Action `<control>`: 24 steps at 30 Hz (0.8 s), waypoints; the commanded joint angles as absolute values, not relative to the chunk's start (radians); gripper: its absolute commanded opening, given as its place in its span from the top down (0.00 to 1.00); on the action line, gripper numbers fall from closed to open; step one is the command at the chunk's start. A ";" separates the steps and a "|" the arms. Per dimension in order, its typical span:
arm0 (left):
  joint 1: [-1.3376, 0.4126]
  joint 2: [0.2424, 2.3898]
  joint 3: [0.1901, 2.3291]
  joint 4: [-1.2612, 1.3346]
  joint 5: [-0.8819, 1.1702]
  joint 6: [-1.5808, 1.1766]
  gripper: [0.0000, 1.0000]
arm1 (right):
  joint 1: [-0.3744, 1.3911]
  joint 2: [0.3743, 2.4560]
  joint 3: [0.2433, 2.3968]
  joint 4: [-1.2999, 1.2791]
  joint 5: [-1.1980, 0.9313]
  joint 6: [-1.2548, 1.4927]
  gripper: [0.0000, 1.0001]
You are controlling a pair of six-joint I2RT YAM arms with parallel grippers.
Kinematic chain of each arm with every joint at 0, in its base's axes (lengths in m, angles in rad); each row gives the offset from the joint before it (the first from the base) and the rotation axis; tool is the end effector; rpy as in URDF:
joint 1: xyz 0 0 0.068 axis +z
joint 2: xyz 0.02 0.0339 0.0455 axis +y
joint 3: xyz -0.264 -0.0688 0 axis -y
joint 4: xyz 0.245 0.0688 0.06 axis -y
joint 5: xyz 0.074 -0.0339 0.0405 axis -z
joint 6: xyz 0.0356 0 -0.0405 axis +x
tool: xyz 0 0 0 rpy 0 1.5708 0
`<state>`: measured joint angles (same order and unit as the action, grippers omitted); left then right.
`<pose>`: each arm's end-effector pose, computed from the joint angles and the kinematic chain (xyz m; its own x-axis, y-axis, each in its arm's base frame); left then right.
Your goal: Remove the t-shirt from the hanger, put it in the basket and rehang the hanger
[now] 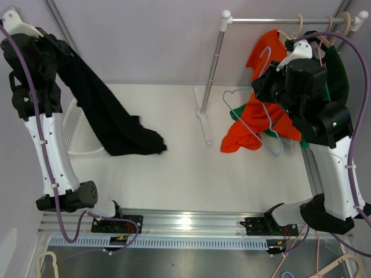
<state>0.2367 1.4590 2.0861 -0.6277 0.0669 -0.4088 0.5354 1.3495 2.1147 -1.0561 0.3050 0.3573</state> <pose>0.2565 0.0594 0.5681 0.0666 -0.3919 -0.9176 -0.1553 0.9043 -0.3975 0.1780 0.0932 0.5531 -0.3148 0.2012 -0.9276 -0.1378 0.9572 0.2544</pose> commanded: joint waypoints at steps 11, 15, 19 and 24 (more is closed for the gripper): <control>0.268 1.609 2.462 -0.479 -0.057 -0.339 0.99 | 0.548 1.448 2.180 -0.913 0.284 0.268 1.00; 0.299 1.652 2.483 -0.466 0.019 -0.383 0.99 | 0.548 1.465 2.209 -0.920 0.276 0.249 1.00; 0.287 1.661 2.447 -0.399 0.207 -0.448 0.99 | 0.546 1.444 2.152 -0.885 0.298 0.241 1.00; 0.284 1.588 2.396 -0.235 0.117 -0.393 0.99 | 0.546 1.436 2.129 -0.876 0.259 0.245 1.00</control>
